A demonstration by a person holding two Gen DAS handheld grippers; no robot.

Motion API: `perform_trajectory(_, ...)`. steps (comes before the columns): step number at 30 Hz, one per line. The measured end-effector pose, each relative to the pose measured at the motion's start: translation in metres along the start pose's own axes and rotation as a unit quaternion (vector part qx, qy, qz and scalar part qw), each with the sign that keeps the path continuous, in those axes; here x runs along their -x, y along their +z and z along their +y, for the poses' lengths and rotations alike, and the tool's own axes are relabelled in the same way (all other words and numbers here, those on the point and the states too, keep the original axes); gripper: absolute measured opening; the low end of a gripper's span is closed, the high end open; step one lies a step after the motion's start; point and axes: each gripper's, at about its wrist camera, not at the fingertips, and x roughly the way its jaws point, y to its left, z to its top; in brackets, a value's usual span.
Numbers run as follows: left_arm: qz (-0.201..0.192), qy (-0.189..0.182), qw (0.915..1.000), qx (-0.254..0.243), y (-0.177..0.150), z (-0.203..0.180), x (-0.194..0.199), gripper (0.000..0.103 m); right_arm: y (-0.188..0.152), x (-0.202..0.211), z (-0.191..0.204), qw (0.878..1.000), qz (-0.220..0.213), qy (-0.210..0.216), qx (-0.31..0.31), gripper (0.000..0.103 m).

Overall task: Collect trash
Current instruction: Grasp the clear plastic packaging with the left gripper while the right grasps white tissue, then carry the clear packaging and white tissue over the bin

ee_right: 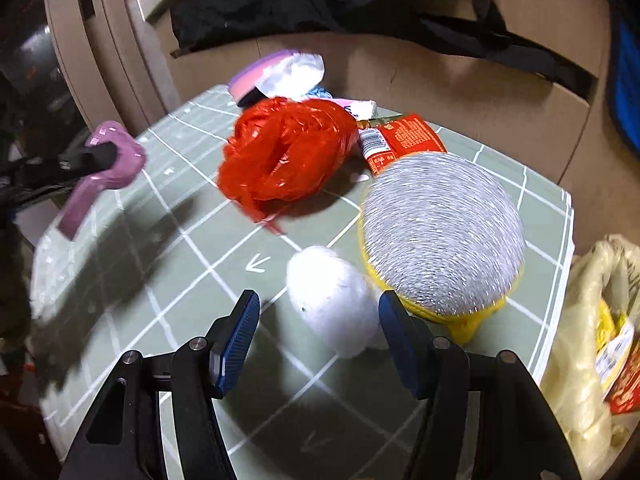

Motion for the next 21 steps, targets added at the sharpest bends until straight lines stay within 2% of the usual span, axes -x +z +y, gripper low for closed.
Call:
perform_trajectory(3, 0.006, -0.003, 1.0000, 0.003, -0.003, 0.001, -0.002, 0.014, 0.004, -0.005, 0.005, 1.000, 0.000, -0.023, 0.019, 0.059)
perform_trajectory(5, 0.008, -0.002, 1.0000, -0.001, -0.005, 0.000, -0.003, 0.014, 0.005, -0.006, 0.006, 0.999, -0.003, -0.027, 0.023, 0.053)
perform_trajectory(7, 0.008, 0.002, 1.0000, -0.004, -0.007, -0.002, -0.004, 0.014, 0.006, -0.006, 0.006, 0.999, -0.003, -0.036, 0.026, 0.031)
perform_trajectory(9, 0.009, 0.007, 0.9999, -0.009, -0.009, -0.005, -0.006, 0.014, 0.006, -0.003, 0.006, 0.999, -0.002, -0.038, 0.026, 0.025)
perform_trajectory(12, 0.005, 0.011, 0.9997, -0.023, -0.010, -0.016, -0.005, 0.014, 0.005, 0.010, 0.007, 1.000, -0.014, -0.020, 0.019, 0.022)
perform_trajectory(16, -0.023, 0.008, 0.9984, -0.051, 0.002, -0.041, 0.007, 0.014, 0.008, 0.044, 0.010, 0.999, -0.045, -0.011, 0.012, 0.022)
perform_trajectory(21, -0.090, 0.017, 0.9884, -0.121, 0.026, -0.100, 0.038, 0.014, 0.028, 0.111, 0.006, 0.993, -0.120, 0.002, -0.007, 0.022)
